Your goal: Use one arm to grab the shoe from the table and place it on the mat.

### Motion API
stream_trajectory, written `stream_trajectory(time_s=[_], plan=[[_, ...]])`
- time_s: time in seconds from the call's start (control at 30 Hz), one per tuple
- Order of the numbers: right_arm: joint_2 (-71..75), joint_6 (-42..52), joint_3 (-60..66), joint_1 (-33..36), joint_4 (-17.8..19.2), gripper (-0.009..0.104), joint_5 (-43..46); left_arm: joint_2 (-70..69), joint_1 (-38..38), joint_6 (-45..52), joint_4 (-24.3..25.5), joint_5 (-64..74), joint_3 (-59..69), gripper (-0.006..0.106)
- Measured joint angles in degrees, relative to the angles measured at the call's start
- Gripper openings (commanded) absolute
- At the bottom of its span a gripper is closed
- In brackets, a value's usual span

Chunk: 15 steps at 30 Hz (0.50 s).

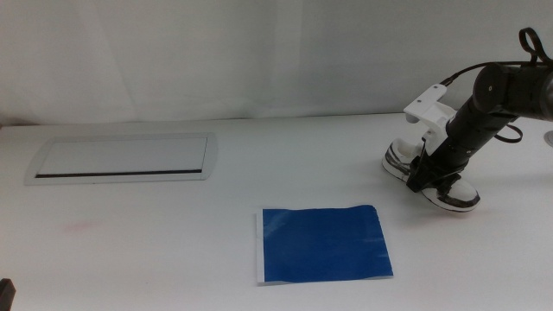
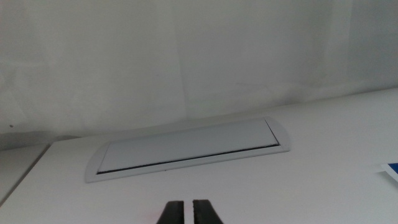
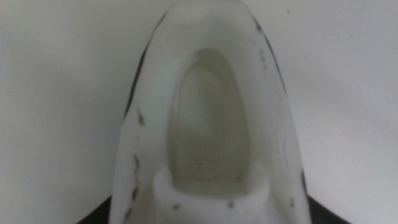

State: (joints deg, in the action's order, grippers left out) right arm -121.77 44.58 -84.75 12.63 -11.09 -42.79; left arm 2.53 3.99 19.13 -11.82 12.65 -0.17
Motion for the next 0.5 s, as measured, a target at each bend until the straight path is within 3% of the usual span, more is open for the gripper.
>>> stream_trajectory(time_s=[0.5], plan=[[13.18, -21.94, -2.70, 0.00, 1.49, -0.002, -9.88, 0.00, 0.00, 0.00, 0.00, 0.00, 0.00, -0.003]])
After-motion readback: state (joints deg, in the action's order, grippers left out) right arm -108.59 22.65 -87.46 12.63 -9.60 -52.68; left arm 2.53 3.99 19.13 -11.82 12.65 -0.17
